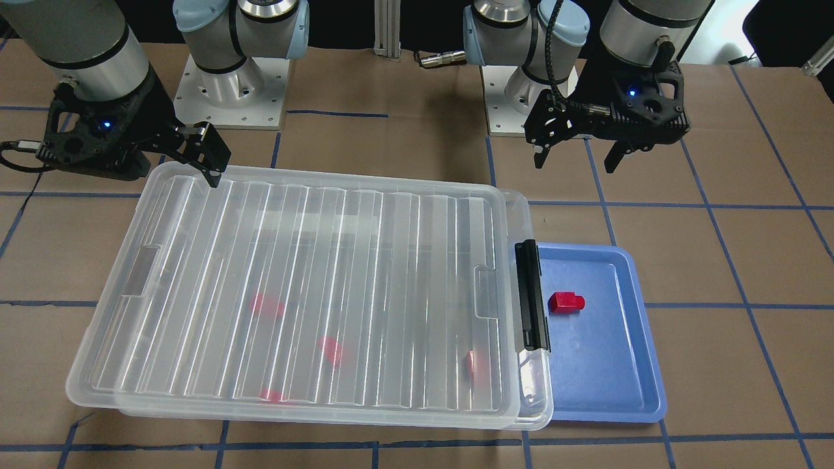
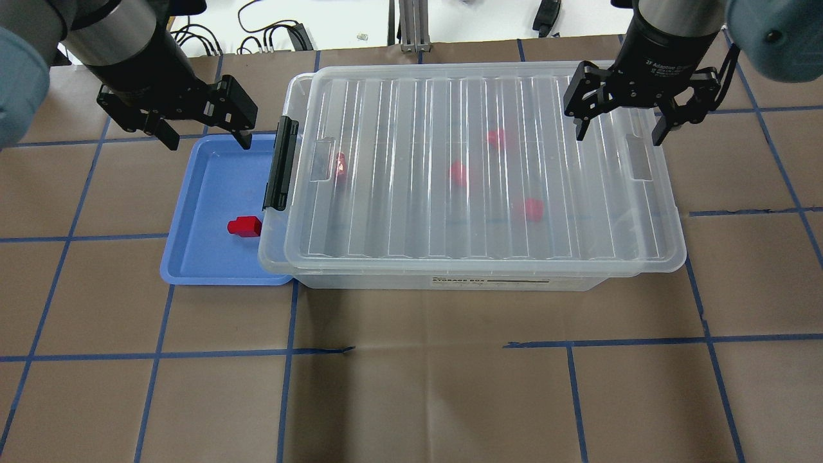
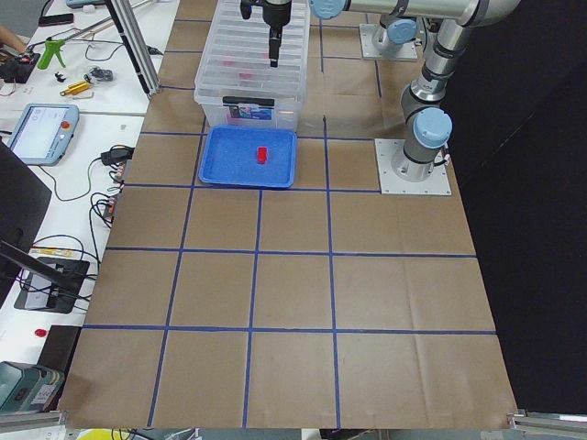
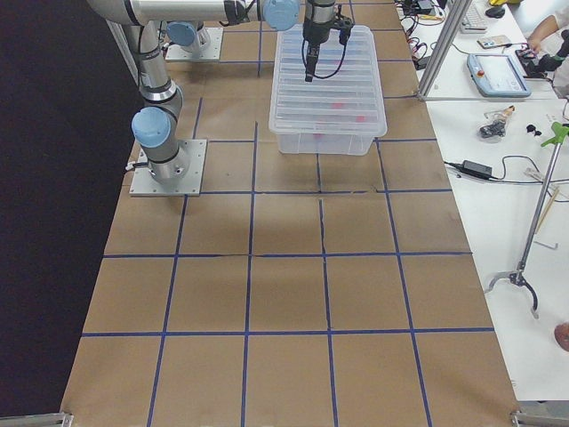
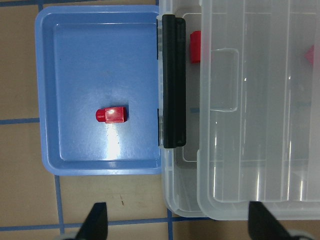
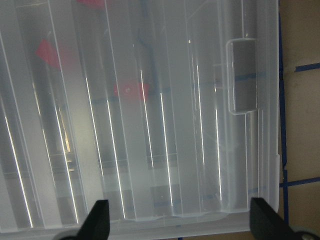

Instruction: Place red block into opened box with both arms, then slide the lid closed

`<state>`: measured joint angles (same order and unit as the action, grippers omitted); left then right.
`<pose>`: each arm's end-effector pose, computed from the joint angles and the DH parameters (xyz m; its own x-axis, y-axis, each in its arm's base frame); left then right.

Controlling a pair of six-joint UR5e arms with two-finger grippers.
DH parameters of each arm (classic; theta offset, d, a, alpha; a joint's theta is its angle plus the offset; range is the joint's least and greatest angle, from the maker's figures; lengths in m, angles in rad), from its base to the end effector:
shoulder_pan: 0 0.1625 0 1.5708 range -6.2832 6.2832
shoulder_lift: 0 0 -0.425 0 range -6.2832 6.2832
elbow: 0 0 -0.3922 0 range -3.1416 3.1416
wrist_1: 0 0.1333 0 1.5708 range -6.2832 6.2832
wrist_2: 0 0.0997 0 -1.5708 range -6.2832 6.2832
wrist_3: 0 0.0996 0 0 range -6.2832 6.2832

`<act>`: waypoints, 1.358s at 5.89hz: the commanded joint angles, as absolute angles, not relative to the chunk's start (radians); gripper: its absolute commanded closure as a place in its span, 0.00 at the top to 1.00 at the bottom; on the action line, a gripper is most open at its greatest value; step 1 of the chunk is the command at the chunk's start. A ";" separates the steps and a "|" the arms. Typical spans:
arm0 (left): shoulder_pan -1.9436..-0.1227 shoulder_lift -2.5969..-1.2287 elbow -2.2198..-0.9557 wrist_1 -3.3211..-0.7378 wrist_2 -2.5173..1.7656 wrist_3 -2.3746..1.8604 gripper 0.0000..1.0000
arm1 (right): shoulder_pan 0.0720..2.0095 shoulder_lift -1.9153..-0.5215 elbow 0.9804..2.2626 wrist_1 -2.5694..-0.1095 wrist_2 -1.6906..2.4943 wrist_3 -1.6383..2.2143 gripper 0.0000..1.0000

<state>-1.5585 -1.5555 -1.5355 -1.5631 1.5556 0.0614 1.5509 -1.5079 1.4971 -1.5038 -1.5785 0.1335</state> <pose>-0.1288 -0.4922 0.5137 -0.9987 0.0499 0.0116 0.0491 0.9970 -0.0591 0.1223 -0.5154 0.4859 -0.9882 0.1522 0.0151 0.1528 0.9868 0.0546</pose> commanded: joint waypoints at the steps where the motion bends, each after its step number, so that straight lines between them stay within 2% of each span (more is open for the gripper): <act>1: -1.557 -1.555 -1.536 -1.563 1.555 0.061 0.99 | 1.551 -1.508 1.497 -1.503 -1.577 0.133 1.00; 3: -1.557 -1.555 -1.535 -1.563 1.554 0.061 0.99 | 1.548 -1.505 1.497 -1.511 -1.577 0.117 1.00; 5: -1.557 -1.555 -1.536 -1.563 1.554 0.061 0.99 | 1.441 -1.491 1.511 -1.508 -1.582 -0.017 1.00; 7: -1.557 -1.555 -1.536 -1.563 1.554 0.061 0.99 | 1.295 -1.483 1.624 -1.616 -1.580 -0.192 1.00; 8: -1.557 -1.555 -1.536 -1.563 1.555 0.061 0.99 | 1.289 -1.482 1.679 -1.659 -1.578 -0.204 1.00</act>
